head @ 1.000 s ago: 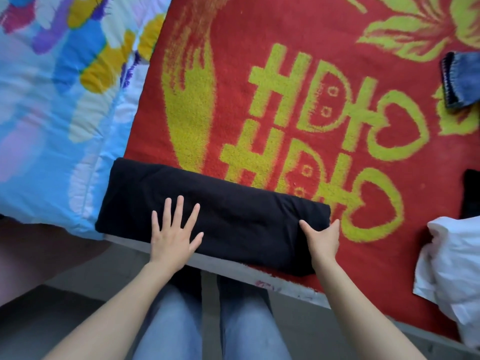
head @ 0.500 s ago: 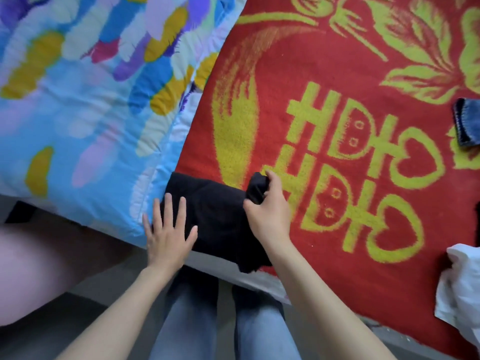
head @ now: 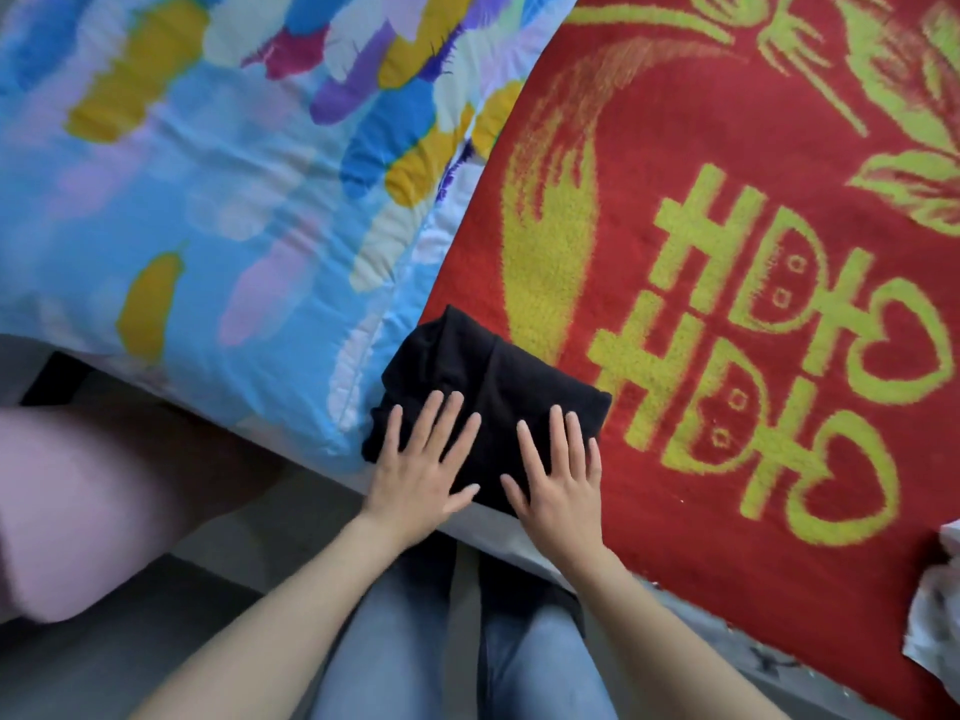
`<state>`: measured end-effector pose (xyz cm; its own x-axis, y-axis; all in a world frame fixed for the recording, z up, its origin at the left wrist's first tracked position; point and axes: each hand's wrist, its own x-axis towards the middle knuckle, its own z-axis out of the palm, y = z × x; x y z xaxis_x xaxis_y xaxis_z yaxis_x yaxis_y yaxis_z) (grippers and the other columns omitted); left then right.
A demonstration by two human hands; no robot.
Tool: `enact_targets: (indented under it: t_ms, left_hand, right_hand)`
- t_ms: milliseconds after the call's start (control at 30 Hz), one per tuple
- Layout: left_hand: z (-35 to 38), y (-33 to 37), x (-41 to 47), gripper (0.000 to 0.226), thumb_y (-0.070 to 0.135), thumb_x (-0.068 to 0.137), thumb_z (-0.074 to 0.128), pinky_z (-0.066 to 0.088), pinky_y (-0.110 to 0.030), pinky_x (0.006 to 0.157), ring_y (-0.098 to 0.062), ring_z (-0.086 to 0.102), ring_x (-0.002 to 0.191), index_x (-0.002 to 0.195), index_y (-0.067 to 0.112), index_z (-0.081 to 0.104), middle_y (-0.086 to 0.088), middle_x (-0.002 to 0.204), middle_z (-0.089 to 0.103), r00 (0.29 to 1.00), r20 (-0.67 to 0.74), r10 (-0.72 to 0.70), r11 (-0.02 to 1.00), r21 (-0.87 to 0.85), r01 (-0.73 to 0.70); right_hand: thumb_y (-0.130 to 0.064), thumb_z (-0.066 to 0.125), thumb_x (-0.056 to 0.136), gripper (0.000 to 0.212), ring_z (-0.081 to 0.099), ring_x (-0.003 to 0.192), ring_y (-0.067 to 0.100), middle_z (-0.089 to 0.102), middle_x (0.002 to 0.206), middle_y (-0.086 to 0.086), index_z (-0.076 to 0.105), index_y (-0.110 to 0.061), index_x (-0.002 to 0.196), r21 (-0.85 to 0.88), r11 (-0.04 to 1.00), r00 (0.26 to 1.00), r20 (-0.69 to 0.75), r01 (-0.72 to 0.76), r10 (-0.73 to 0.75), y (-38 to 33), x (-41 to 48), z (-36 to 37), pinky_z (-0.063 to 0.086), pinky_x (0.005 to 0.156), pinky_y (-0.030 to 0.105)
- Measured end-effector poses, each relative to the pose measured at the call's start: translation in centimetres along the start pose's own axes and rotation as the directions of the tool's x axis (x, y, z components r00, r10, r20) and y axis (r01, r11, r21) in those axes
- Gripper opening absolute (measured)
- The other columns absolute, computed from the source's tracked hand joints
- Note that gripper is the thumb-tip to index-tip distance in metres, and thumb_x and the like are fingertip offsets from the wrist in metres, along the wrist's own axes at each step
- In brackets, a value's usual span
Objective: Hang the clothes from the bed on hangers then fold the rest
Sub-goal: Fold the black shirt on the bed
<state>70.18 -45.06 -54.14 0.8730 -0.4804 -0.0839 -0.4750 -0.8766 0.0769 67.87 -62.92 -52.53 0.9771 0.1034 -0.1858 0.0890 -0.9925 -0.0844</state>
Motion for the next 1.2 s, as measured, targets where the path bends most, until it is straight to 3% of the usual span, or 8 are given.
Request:
enact_targets:
  t_ms: [100,200,300,367,600,800,1033,1200]
  left_hand:
    - [0.9,-0.2,1.1,0.114,0.068,0.049,0.076,0.033,-0.056,0.103,-0.035,0.029,0.139,0.143,0.019,0.035,-0.014,0.149,0.034,0.971,0.193,0.14,0.983,0.09,-0.16]
    - [2.7,-1.9,1.4,0.113,0.05,0.074,0.069,0.007,-0.059,0.111,-0.04,-0.015,0.139,0.146,0.025,-0.014,-0.014,0.152,-0.017,0.892,0.411,0.187,0.962,0.106,-0.251]
    - [2.4,-2.3,1.6,0.066,0.025,0.075,0.065,0.042,-0.056,0.095,-0.037,0.042,0.13,0.138,0.028,0.045,-0.01,0.144,0.043,0.909,0.357,0.215,0.948,0.149,-0.283]
    - [2.8,-2.6,1.7,0.053,0.017,0.078,0.043,0.048,-0.057,0.086,-0.034,0.054,0.12,0.128,0.029,0.057,-0.009,0.133,0.056,0.923,0.308,0.232,0.948,0.14,-0.285]
    - [1.2,-3.5,2.3,0.078,0.01,0.052,0.087,0.048,-0.06,0.082,-0.034,0.057,0.116,0.124,0.028,0.061,-0.009,0.131,0.057,0.923,0.284,0.26,0.946,0.115,-0.302]
    - [0.3,-3.2,2.7,0.1,0.033,0.029,0.094,0.047,-0.062,0.079,-0.036,0.056,0.117,0.123,0.027,0.062,-0.01,0.131,0.058,0.877,0.42,0.233,0.961,0.039,-0.274]
    - [0.9,-1.8,1.0,0.092,0.035,0.04,0.092,0.045,-0.063,0.083,-0.038,0.054,0.119,0.125,0.025,0.061,-0.012,0.133,0.056,0.885,0.435,0.167,0.977,0.048,-0.208]
    - [0.5,1.9,-1.4,0.099,0.044,0.036,0.091,0.045,-0.06,0.086,-0.036,0.053,0.121,0.127,0.022,0.059,-0.012,0.134,0.055,0.914,0.402,0.055,0.995,0.058,-0.085]
  right_hand:
    - [-0.062,0.076,0.057,0.085,0.034,0.131,0.039,0.048,0.136,0.023,0.058,-0.02,0.128,-0.109,0.983,0.968,0.216,0.151,-0.124,1.7,-1.6,1.5,0.039,0.094,0.062]
    - [-0.064,0.085,0.034,0.108,0.047,0.125,0.04,0.051,0.134,0.022,0.057,-0.022,0.129,-0.174,0.962,0.901,0.416,0.212,-0.123,2.3,-0.9,1.8,0.043,0.088,0.062]
    - [-0.049,0.091,0.029,0.109,0.051,0.123,0.036,0.053,0.134,0.019,0.056,-0.026,0.129,-0.195,0.952,0.877,0.465,0.236,-0.122,2.3,0.1,2.0,0.046,0.088,0.058]
    - [-0.04,0.092,0.032,0.105,0.051,0.123,0.036,0.053,0.134,0.019,0.056,-0.026,0.13,-0.188,0.951,0.879,0.458,0.245,-0.136,2.3,0.2,2.3,0.046,0.088,0.057]
    - [-0.019,0.089,0.042,0.09,0.057,0.117,0.033,0.058,0.129,0.015,0.059,-0.029,0.127,-0.123,0.95,0.912,0.339,0.288,-0.232,3.0,-0.2,1.7,0.051,0.085,0.051]
    - [-0.018,0.091,0.035,0.085,0.062,0.11,0.03,0.063,0.122,0.014,0.067,-0.028,0.116,-0.064,0.966,0.932,0.286,0.251,-0.223,3.1,0.1,1.3,0.054,0.077,0.053]
    - [-0.007,0.091,0.038,0.06,0.067,0.097,0.031,0.067,0.113,0.014,0.073,-0.013,0.094,0.062,0.98,0.955,0.221,0.189,-0.198,3.5,-0.2,2.4,0.049,0.073,0.063]
    - [-0.009,0.048,0.091,0.05,0.019,0.141,0.022,0.021,0.156,0.005,0.038,-0.017,0.139,0.158,0.953,0.862,0.408,0.257,-0.3,5.7,-0.7,1.9,0.01,0.111,0.055]
